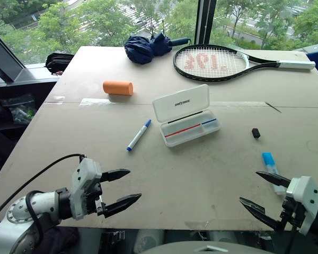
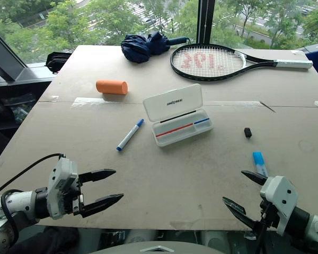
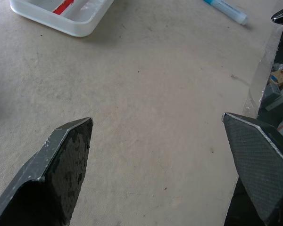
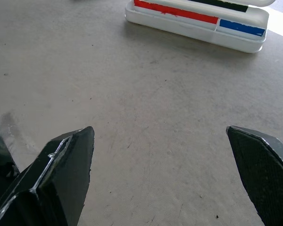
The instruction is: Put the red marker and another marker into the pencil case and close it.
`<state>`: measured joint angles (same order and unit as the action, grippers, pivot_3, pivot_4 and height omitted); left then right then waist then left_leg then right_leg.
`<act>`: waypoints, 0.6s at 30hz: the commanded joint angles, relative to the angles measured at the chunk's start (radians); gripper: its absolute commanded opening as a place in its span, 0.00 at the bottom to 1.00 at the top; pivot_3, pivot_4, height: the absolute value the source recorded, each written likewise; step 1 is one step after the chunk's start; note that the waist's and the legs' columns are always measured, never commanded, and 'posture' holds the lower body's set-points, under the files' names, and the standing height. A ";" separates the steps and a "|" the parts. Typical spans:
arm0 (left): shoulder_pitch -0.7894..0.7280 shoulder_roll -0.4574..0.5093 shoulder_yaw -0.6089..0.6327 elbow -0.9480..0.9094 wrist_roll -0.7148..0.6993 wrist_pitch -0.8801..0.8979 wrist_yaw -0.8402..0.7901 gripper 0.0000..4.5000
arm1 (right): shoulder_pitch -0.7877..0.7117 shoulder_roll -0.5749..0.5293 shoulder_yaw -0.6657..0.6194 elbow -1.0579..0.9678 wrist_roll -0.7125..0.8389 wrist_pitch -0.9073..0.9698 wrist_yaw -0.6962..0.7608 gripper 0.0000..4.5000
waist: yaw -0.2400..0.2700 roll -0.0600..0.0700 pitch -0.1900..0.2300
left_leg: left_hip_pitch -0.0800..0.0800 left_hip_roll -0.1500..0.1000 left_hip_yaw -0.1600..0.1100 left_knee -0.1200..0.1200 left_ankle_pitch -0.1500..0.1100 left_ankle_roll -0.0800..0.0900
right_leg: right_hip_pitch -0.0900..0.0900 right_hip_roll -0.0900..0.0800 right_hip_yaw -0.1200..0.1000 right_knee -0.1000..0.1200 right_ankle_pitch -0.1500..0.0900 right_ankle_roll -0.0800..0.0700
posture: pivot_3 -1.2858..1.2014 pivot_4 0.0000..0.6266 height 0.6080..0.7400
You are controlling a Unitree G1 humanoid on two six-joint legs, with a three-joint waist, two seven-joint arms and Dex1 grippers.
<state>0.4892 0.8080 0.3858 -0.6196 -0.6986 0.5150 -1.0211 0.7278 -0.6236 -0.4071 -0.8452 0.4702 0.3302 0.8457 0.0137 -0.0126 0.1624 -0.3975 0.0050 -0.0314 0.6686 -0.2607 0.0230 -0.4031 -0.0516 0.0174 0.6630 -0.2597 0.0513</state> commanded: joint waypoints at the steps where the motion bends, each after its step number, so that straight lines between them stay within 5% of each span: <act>1: -0.043 0.002 0.003 -0.032 0.010 -0.010 0.029 0.99 | -0.019 -0.006 -0.005 -0.040 0.034 0.006 -0.010 1.00 | 0.001 0.000 0.000 | 0.000 0.000 0.000 0.000 0.000 0.000 | 0.000 0.000 0.000 0.000 0.000 0.000 | 0.52 0.24 0.93; 11: -0.558 0.019 -0.406 0.052 0.092 0.264 0.209 0.99 | -0.115 -0.016 -0.036 -0.087 0.131 -0.029 0.002 1.00 | -0.001 -0.001 -0.001 | 0.001 -0.001 -0.002 0.001 0.000 0.001 | 0.003 0.001 -0.002 0.000 0.002 0.004 | 0.52 0.24 0.93; 18: -0.857 -0.136 -0.591 0.224 0.192 0.366 0.311 0.99 | -0.078 -0.057 -0.195 -0.062 0.232 -0.055 0.094 1.00 | -0.001 -0.002 -0.001 | 0.001 -0.002 -0.003 0.001 0.000 0.001 | 0.003 0.002 -0.002 0.000 0.003 0.005 | 0.52 0.24 0.93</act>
<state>-0.3402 0.6856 -0.1879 -0.4065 -0.5276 0.8697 -0.7238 0.6442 -0.6699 -0.5492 -0.8954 0.6666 0.2996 0.9138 0.0125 -0.0141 0.1613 -0.3966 0.0032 -0.0337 0.6696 -0.2611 0.0238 -0.3997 -0.0494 0.0160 0.6628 -0.2571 0.0558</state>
